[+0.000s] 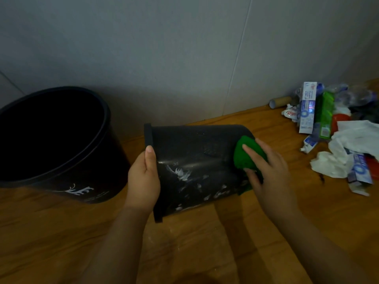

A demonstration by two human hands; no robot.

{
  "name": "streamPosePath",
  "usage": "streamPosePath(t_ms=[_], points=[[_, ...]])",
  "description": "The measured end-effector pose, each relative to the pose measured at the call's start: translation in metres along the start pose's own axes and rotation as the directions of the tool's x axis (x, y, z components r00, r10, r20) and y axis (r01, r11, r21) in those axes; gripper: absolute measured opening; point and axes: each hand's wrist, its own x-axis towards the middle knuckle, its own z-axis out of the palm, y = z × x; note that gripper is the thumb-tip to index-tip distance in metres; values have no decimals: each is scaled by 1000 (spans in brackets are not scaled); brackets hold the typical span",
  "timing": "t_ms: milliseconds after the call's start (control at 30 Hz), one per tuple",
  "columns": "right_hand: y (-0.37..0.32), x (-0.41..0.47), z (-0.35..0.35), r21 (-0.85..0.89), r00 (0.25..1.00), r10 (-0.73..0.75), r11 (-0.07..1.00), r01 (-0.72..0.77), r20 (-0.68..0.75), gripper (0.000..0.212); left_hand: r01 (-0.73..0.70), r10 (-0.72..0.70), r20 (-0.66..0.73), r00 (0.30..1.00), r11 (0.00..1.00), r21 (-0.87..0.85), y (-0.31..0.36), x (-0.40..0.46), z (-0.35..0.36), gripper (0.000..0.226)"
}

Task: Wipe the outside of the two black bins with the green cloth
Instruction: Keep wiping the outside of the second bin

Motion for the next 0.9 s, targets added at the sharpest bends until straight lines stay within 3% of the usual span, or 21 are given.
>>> streamPosePath(t_ms=[67,133,200,333,367,500,567,633,733,767,900], points=[[5,-1,-1,18,988,148,989,-147,-39,55,3,-3,-6,1000,1000,-6,1,1,1,48],[-1,-9,2,-10,984,173,985,-174,-51,57,21,-21,-3,1000,1000,-20,2,2,1,49],[-15,-20,8,3,995,101,995,-101,-18,59,29,-29,2,1000,999,-19,2,5,0,52],[-29,-18,10,-42,978,-199,979,202,55,62,13,-13,20,1000,1000,-3,4,9,-2,50],[-25,-14,9,-50,984,-174,983,176,42,61,13,-12,24,1000,1000,-4,3,10,-3,49],[-10,-3,4,-9,984,176,984,-177,-40,57,13,-13,22,1000,1000,1,2,11,-2,51],[-17,-8,5,-36,979,195,980,-197,-60,57,27,-27,16,1000,1000,-6,3,11,-1,51],[-30,-14,9,-28,993,111,993,-112,-26,60,46,-46,10,999,999,-22,5,11,-1,48],[-40,-13,12,-70,991,-126,989,129,51,62,46,-46,3,999,999,-13,6,11,-1,47],[-37,-7,11,-79,990,-127,988,131,56,61,43,-43,6,999,999,-6,6,12,-1,48],[-19,10,0,-92,984,176,980,-175,3,54,41,-41,12,999,999,3,3,12,-2,52]])
